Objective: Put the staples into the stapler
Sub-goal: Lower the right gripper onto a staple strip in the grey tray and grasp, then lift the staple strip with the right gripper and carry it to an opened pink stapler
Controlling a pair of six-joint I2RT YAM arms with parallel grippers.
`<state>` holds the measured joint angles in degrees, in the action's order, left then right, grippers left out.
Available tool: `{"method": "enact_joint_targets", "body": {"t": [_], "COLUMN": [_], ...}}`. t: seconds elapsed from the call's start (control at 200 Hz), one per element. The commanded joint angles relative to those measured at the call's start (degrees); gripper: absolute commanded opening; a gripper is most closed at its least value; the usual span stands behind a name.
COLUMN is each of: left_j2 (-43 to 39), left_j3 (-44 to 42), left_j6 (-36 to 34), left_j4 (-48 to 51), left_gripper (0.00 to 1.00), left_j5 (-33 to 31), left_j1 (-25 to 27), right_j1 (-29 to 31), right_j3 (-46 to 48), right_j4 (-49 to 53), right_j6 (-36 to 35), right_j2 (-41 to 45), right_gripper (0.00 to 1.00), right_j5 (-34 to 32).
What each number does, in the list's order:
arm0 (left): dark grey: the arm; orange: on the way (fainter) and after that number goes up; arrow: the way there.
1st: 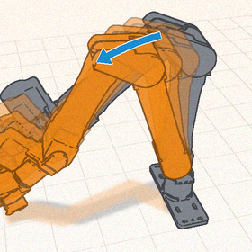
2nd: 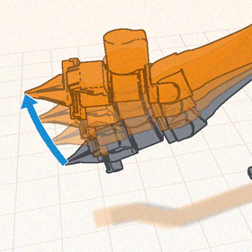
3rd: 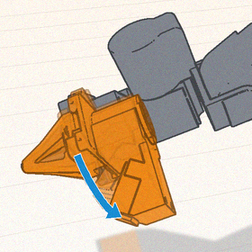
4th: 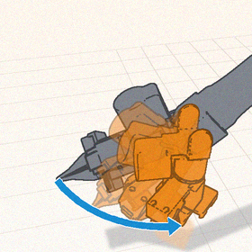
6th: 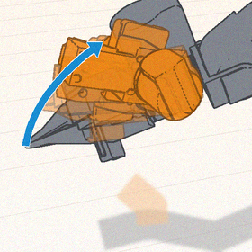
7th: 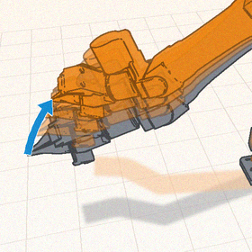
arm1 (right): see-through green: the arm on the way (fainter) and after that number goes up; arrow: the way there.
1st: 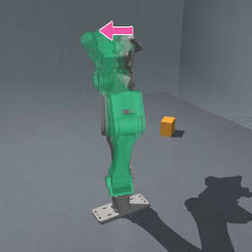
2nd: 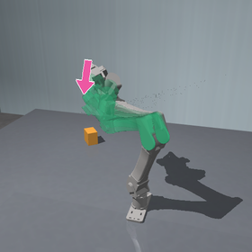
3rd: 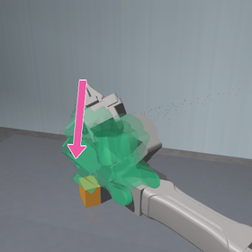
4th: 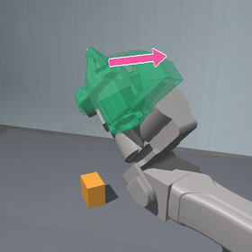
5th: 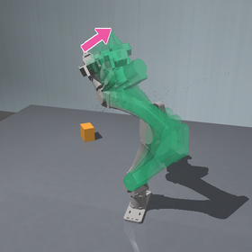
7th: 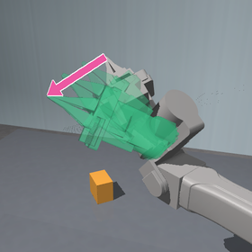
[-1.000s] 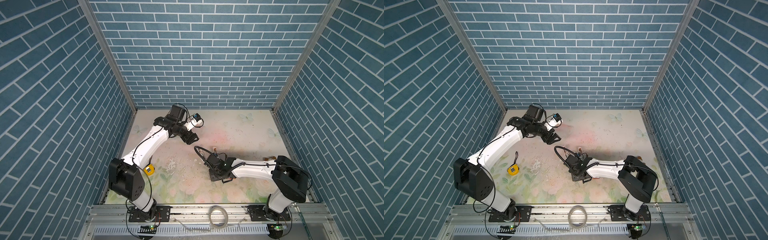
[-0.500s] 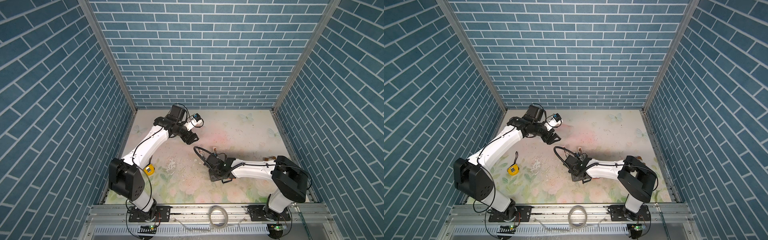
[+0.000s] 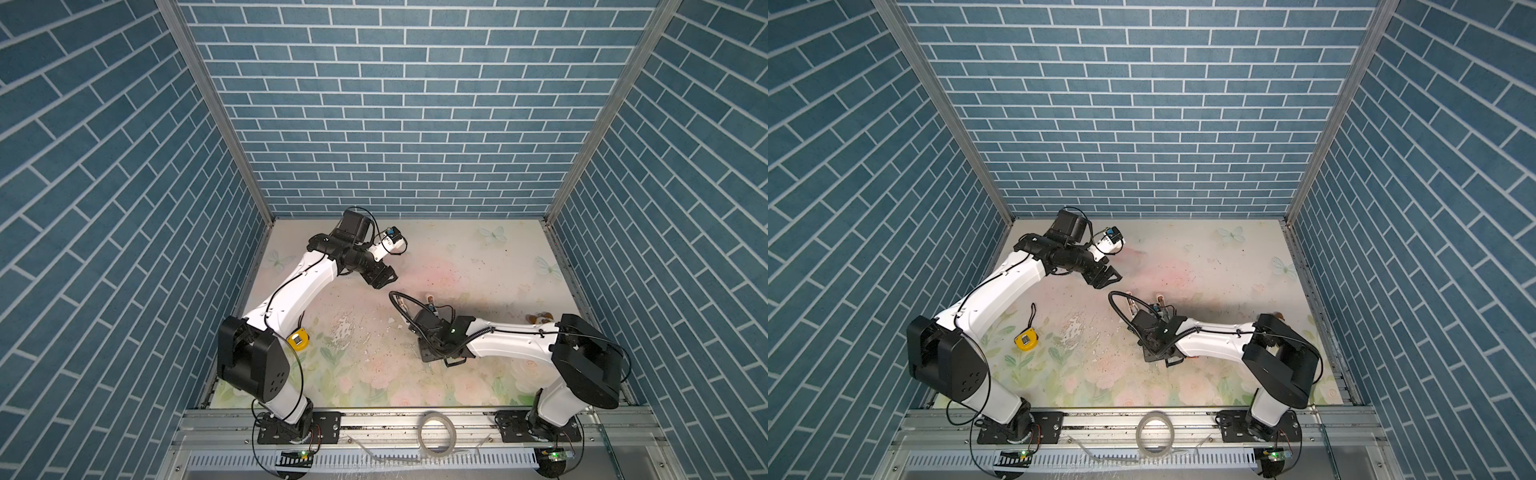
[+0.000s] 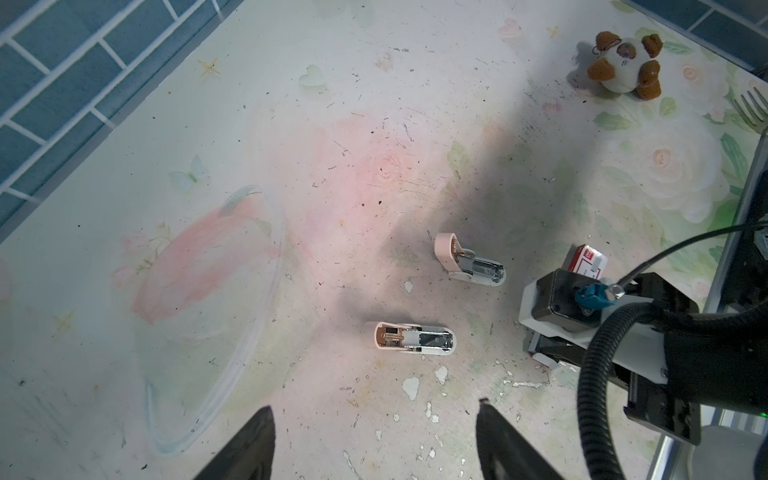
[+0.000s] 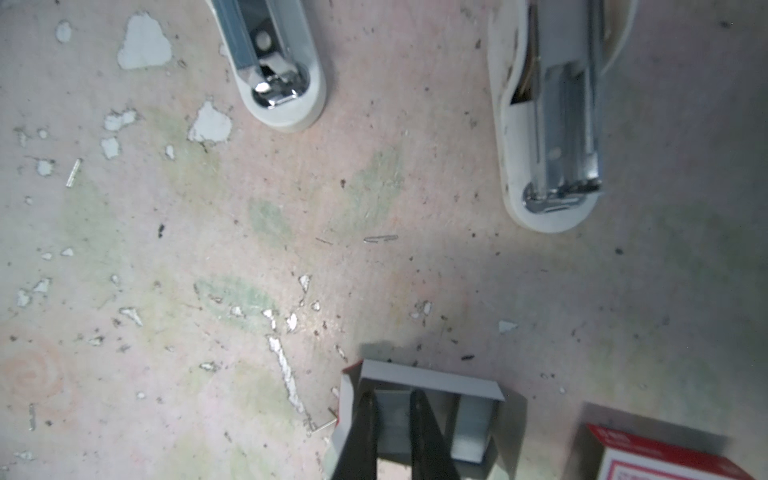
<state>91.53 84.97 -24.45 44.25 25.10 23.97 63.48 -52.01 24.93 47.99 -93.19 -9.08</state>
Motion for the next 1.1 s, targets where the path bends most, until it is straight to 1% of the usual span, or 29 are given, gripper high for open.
{"method": "enact_joint_targets", "body": {"t": [0.0,0.225,0.34,0.63,0.825,1.095], "left_j2": [0.5,0.44,0.29,-0.89,-2.64,-6.52], "left_j3": [1.84,2.84,3.84,5.34,5.18,3.27], "left_j6": [-0.16,-0.42,-0.51,0.48,1.07,1.24], "left_j4": [0.84,1.97,2.8,4.0,4.42,5.29], "left_gripper": [0.77,0.77,0.77,0.77,0.77,0.77], "left_j5": [0.04,0.12,0.38,1.81,2.45,2.54], "left_j1": [-0.24,-0.51,-1.47,-4.18,-6.32,-9.68], "right_j1": [0.38,0.5,0.51,0.36,-0.5,-2.83], "right_j3": [0.24,0.95,1.12,-1.7,-7.27,-14.3], "right_j4": [1.77,2.08,2.8,2.84,2.17,-1.92], "right_j6": [-0.26,-0.26,-0.52,-3.69,-8.25,-14.54], "right_j2": [1.43,3.18,4.6,6.09,3.34,-2.7], "right_gripper": [0.03,0.03,0.03,0.03,0.04,0.04], "right_j5": [-1.84,-1.47,-1.82,-0.32,0.28,2.55]}}
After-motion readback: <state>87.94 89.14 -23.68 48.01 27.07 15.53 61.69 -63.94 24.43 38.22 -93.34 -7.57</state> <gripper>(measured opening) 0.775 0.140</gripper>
